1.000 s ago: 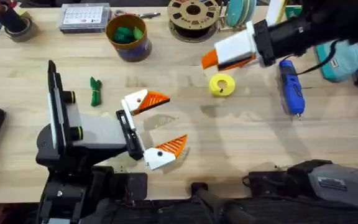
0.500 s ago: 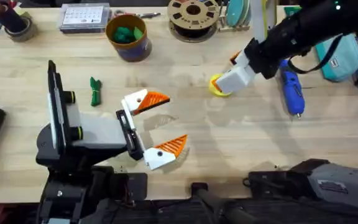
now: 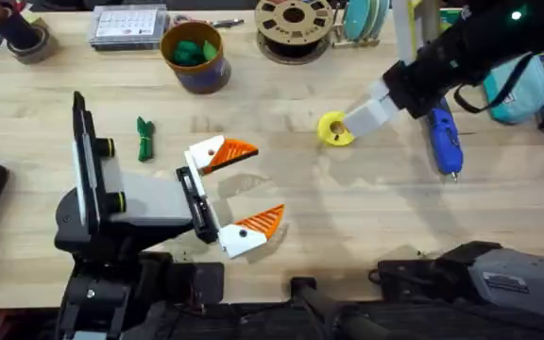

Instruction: Pick up the gripper from the table and insert it into the empty holder that is missing its gripper. Then pick up a screw, insert it into the mounting hole, and use the screwdriver to tighten it. Finally, clean up the table by picking up the vegetable and placing it into the bucket.

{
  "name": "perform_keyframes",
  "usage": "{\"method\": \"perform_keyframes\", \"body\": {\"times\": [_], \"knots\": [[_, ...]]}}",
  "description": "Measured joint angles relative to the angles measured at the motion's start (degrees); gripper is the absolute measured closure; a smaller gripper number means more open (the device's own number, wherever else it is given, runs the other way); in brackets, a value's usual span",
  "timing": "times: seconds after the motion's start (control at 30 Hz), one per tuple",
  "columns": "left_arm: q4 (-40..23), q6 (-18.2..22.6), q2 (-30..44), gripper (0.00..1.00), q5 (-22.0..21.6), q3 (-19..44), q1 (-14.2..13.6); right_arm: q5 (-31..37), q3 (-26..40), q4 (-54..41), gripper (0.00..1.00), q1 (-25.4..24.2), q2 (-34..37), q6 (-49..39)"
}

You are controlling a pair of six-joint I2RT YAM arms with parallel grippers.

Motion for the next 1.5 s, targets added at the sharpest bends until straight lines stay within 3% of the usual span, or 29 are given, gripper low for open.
{"method": "perform_keyframes", "body": {"times": [0.2, 0.43, 0.73, 0.97, 1.5], "knots": [[0.0, 0.0, -0.01, 0.015, 0.0, 0.0, 0.0, 0.21, -1.18, 0.74, 0.005, 0.0, -5.47, 4.34], [-0.01, 0.0, -0.01, 0.015, 0.0, 0.0, 0.0, 0.65, -11.16, 2.92, 0.005, 0.0, -12.48, 9.63], [0.0, 0.0, -0.02, 0.015, 0.0, 0.0, 0.0, 0.87, -22.36, 9.84, 0.005, 0.0, -12.89, 14.53], [0.0, 0.0, -0.02, 0.015, 0.0, 0.0, 0.0, 0.87, -25.31, 15.34, 0.005, -0.04, -12.89, 15.86], [0.0, 0.0, -0.01, 0.015, 0.0, 0.0, 0.0, 2.19, -26.75, 16.02, 0.005, -0.04, -12.88, 18.2]]}}
